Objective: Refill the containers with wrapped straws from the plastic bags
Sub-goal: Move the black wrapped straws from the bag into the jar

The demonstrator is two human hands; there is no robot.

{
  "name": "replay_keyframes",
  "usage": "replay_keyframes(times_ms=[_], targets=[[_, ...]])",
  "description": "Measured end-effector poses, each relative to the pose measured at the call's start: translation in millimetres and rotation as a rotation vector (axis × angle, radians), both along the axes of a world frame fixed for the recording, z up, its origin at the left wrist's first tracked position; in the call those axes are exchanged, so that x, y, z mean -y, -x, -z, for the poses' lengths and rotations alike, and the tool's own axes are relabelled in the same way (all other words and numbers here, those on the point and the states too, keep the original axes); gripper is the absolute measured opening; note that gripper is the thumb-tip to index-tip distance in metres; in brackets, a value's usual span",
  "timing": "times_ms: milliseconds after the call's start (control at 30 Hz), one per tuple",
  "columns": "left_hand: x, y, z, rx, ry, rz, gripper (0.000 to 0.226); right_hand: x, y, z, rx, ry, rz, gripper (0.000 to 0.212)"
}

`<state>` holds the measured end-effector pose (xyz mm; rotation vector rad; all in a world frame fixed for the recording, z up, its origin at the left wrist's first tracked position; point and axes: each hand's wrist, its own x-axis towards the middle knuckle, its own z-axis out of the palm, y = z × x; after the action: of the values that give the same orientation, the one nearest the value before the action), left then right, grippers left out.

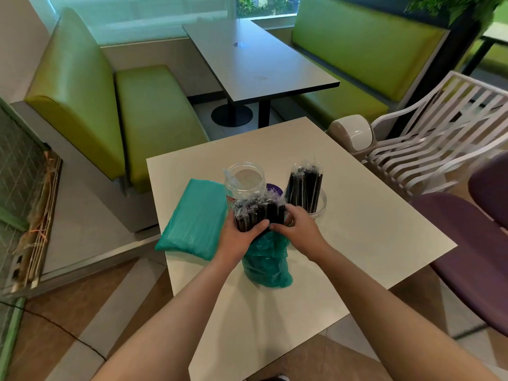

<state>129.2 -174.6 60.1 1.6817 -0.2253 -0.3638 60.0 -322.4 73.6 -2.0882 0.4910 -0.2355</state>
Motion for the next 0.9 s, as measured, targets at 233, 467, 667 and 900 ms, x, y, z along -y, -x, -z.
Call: replay_keyframes(times_ms=[233, 467, 667, 900], targets=[[5.0, -3.6, 4.8, -0.003, -0.051, -0.045, 0.075, -2.2, 0.7, 6.6, 0.014, -0.189, 0.055, 0.030], [12.3, -4.6, 6.2, -0.003, -0.030, -0.030, 0.067, -3.5, 5.9, 8.5, 0.041, -0.288, 0.070, 0.039], [17.7, -4.1, 9.6, 0.002, -0.005, -0.025, 0.062, -4.7, 6.9, 4.8, 0.037, -0.283, 0.059, 0.041], [17.7, -5.9, 11.9, 0.011, -0.031, -0.029, 0.071, -3.1, 9.4, -0.2, 0.035, -0.259, 0.115, 0.027]])
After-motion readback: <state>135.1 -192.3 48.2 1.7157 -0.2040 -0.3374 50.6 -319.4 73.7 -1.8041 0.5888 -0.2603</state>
